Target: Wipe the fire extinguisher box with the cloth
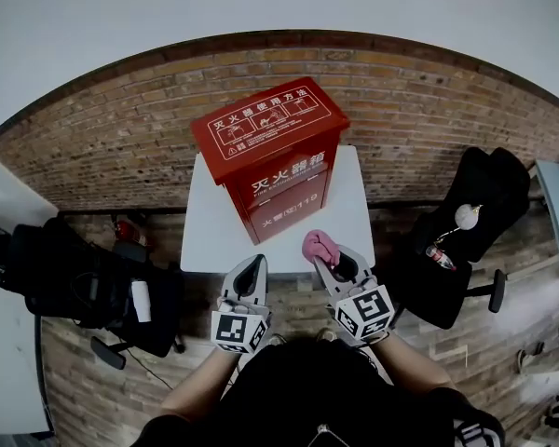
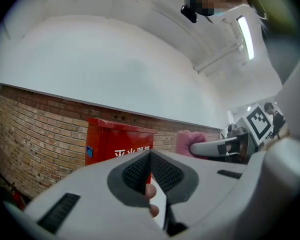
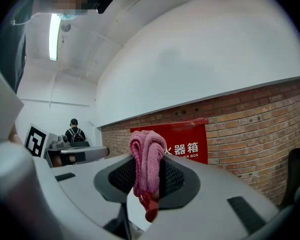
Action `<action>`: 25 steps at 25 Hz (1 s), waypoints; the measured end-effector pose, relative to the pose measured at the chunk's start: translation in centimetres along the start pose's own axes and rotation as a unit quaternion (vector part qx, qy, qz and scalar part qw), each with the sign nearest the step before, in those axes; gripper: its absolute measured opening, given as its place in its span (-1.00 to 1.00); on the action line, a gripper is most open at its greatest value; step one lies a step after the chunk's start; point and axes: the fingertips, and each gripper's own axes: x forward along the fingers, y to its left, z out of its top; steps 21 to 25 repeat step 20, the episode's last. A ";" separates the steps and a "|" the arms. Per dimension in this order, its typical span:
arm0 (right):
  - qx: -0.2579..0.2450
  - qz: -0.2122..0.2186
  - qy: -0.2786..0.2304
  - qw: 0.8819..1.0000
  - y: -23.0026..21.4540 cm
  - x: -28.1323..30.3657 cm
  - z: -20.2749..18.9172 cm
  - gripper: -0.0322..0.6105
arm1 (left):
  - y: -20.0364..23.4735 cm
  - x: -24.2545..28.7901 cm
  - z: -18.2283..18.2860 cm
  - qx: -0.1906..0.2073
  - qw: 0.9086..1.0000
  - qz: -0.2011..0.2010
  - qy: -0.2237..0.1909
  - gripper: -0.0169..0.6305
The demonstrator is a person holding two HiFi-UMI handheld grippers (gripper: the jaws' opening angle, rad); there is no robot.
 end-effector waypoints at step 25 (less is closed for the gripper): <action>0.049 0.054 0.032 0.997 0.6 -0.2 -2.6 -0.56 | -1.4 -1.3 -1.3 -0.016 1.000 -0.001 0.019 -0.86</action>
